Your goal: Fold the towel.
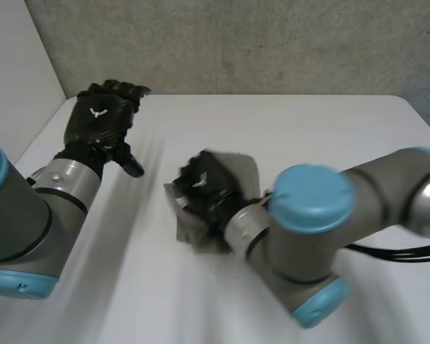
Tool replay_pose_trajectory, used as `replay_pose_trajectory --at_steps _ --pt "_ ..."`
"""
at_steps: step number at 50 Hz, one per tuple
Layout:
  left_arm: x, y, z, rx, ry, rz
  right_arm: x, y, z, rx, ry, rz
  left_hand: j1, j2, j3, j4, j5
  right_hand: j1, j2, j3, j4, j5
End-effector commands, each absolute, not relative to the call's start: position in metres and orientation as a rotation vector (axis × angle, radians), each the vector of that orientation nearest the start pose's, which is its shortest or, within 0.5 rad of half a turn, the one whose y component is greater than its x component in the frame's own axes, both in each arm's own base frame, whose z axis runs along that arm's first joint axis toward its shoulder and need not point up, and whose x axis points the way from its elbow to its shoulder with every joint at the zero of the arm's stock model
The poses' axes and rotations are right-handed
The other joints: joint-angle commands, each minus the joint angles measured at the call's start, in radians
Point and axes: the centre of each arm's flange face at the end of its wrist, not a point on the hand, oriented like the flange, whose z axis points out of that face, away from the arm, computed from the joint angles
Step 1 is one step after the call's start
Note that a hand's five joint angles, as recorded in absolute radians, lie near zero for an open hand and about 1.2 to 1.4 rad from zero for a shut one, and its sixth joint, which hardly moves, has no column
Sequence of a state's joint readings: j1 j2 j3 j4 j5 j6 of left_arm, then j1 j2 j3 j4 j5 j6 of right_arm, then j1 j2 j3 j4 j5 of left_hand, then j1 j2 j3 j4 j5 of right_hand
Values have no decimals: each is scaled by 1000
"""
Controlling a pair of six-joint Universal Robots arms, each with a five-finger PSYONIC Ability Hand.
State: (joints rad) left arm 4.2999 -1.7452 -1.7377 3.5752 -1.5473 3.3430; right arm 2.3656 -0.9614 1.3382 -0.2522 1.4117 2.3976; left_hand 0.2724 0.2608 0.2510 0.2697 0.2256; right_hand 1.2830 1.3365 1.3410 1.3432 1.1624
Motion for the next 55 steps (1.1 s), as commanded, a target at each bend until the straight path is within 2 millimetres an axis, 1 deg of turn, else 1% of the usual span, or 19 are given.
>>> replay_pose_trajectory --at_steps 1,10,12,13,14,18,23,31,32,34,37,39,40,42,43,45,48,50,55 --pt "-253 -264 248 652 2119 -2450 424 -164 135 -1758 1455 -1800 -79 -68 -58 -77 -207 113 60 55 53 59" --pt "-253 -265 249 649 2115 -2453 422 -161 142 -1677 1457 -1730 -79 -68 -58 -77 -207 113 60 55 53 59" --pt "-253 -265 250 648 2114 -2455 419 -161 154 -1599 1483 -1719 -79 -68 -58 -77 -207 -703 -757 -761 -763 -757" --pt "-253 -265 250 648 2114 -2455 419 -161 154 -1599 1483 -1719 -79 -68 -58 -77 -207 -708 -761 -766 -768 -762" --pt "-253 -265 250 648 2112 -2457 417 -160 162 -1559 1490 -1718 -79 -68 -58 -77 -207 -975 -1029 -1033 -1035 -1029" --pt "-255 -266 254 648 2100 -2471 411 -158 182 -1480 1495 -1733 -79 -68 -58 -77 -207 -1057 -1111 -1115 -1117 -1111" --pt "-260 -266 263 644 2069 -2511 374 -205 211 -1262 1652 -1797 -76 -65 -55 -74 -204 -1108 -1162 -1166 -1169 -1162" --pt "-280 -261 266 662 2092 -2572 332 -252 220 -1066 1864 -1803 -74 -62 -52 -71 -201 -1108 -1162 -1166 -1169 -1162" --pt "-280 -261 266 662 2092 -2572 331 -252 220 -1066 1864 -1803 -74 -62 -52 -71 -201 -1108 -1162 -1166 -1169 -1162" --pt "-298 -260 252 709 2158 -2553 322 -264 220 -978 1920 -1812 -71 -59 -49 -68 -198 -1108 -1162 -1166 -1169 -1162" --pt "-309 -257 246 748 2189 -2544 319 -267 220 -938 1940 -1807 -71 -59 -49 -68 -198 -1108 -1162 -1166 -1169 -1162" --pt "-327 -255 228 822 2265 -2488 315 -272 219 -868 1962 -1786 -74 -62 -52 -71 -201 -1108 -1162 -1166 -1169 -1162" --pt "-327 -255 228 823 2265 -2488 315 -272 219 -868 1962 -1786 -74 -62 -52 -71 -201 -1108 -1162 -1166 -1169 -1162" --pt "-341 -255 205 895 2356 -2385 312 -277 217 -803 1983 -1762 -74 -62 -52 -71 -201 -1108 -1162 -1166 -1169 -1162" --pt "-341 -255 205 895 2357 -2384 312 -277 217 -803 1983 -1762 -74 -62 -52 -71 -201 -1108 -1162 -1166 -1169 -1162" --pt "-352 -254 183 944 2454 -2276 310 -281 210 -748 2008 -1721 -74 -62 -52 -71 -201 -1108 -1162 -1166 -1169 -1162" --pt "-356 -255 174 956 2500 -2226 312 -283 204 -734 2017 -1696 -74 -62 -52 -71 -201 -1108 -1162 -1166 -1169 -1162" --pt "-359 -258 157 966 2572 -2122 318 -283 192 -733 2037 -1643 -71 -59 -49 -68 -198 -1108 -1162 -1166 -1169 -1162" --pt "-354 -257 141 949 2617 -2002 323 -286 173 -748 2087 -1573 -59 -47 -38 -56 -187 -1108 -1162 -1166 -1169 -1162"
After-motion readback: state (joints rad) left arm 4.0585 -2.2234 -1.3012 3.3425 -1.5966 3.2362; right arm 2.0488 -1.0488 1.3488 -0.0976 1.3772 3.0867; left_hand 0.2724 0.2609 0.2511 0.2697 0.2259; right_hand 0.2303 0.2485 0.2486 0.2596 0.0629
